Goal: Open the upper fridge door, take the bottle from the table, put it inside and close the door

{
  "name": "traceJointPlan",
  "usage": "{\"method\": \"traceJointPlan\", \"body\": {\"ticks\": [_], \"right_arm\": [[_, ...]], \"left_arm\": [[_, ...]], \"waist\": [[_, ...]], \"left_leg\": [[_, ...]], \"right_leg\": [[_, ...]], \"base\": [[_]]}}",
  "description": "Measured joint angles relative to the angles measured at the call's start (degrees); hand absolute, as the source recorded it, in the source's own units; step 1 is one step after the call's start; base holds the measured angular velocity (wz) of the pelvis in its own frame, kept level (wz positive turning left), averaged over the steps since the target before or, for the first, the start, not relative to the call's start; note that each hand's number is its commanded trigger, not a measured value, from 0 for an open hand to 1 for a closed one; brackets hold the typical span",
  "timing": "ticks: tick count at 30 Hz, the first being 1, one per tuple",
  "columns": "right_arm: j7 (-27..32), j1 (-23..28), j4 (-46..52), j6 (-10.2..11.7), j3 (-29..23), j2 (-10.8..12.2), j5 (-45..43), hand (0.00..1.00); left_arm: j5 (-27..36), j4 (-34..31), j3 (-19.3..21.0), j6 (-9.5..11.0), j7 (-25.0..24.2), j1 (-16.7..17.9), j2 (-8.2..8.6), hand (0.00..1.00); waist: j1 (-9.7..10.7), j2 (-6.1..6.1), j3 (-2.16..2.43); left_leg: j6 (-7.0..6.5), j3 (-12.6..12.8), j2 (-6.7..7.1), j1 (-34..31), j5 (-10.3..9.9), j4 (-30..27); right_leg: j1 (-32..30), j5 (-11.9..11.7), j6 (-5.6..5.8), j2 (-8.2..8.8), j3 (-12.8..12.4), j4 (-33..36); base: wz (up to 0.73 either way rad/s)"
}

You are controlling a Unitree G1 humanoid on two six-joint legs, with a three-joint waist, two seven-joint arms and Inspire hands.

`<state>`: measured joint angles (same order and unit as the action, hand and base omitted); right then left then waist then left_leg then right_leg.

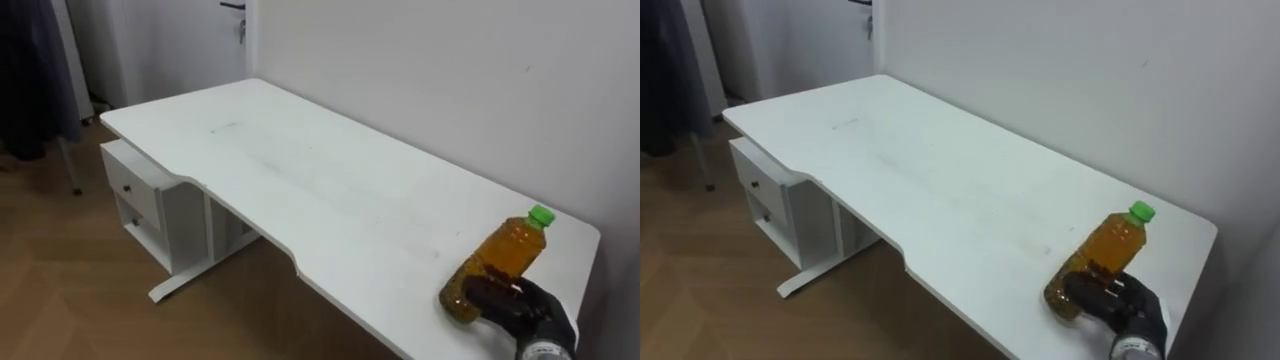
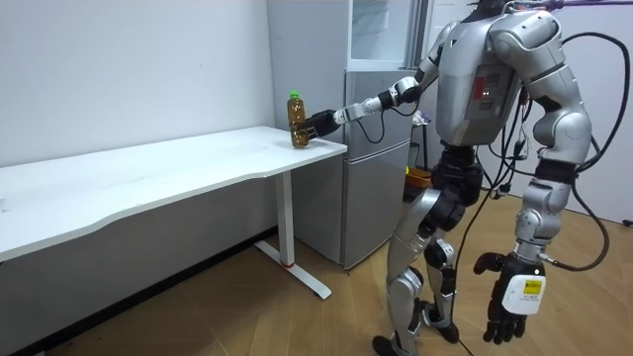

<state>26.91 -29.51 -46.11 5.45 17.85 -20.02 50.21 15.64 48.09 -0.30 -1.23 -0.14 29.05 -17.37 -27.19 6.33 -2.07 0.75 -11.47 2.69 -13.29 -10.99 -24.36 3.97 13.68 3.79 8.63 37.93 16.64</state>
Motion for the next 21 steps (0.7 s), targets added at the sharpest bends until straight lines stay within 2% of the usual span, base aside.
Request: {"method": "traceJointPlan", "body": {"ticks": [6,12,18,19,21], "right_arm": [[-0.2,-0.3,-1.7,0.0,0.0,-0.4,2.9,1.0],[-0.9,-0.2,-0.9,-0.1,0.0,-0.4,5.7,1.0],[-2.9,2.6,7.9,-0.2,0.0,-0.4,5.7,1.0],[-3.9,3.7,10.0,-0.2,0.0,-0.4,5.7,1.0],[-5.0,5.7,14.0,-0.2,0.0,-0.4,4.2,1.0]], "left_arm": [[-0.1,0.2,0.1,0.1,0.9,0.3,0.0,0.0],[-0.1,0.1,0.5,0.4,0.9,1.0,0.0,0.0],[-0.7,0.1,2.2,0.5,1.0,1.1,0.99,0.0],[-0.7,0.2,2.3,0.8,1.0,1.1,1.23,0.0],[-1.3,0.4,2.4,1.3,1.0,1.1,1.56,0.0]], "waist": [[0.0,-0.09,-0.08],[0.9,-0.01,-0.02],[2.2,0.17,0.11],[2.3,0.32,0.3],[2.7,0.33,0.4]], "left_leg": [[0.0,0.0,0.05,0.9,0.0,0.2],[0.04,0.1,-0.08,1.1,0.0,0.5],[-0.01,1.1,-0.06,2.4,0.0,1.6],[-0.03,1.5,-0.1,3.2,0.0,2.1],[-0.04,2.3,-0.31,4.1,0.0,2.6]], "right_leg": [[0.9,0.0,0.01,-0.02,0.0,-0.3],[0.9,0.0,-0.02,-0.32,-0.2,-1.0],[0.9,0.0,0.04,0.07,-1.7,-0.9],[1.1,0.0,0.07,0.21,-2.1,-1.0],[1.4,0.0,0.07,0.23,-3.3,-1.0]], "base": [[0.0],[0.0],[-0.1],[-0.2],[-0.2]]}}
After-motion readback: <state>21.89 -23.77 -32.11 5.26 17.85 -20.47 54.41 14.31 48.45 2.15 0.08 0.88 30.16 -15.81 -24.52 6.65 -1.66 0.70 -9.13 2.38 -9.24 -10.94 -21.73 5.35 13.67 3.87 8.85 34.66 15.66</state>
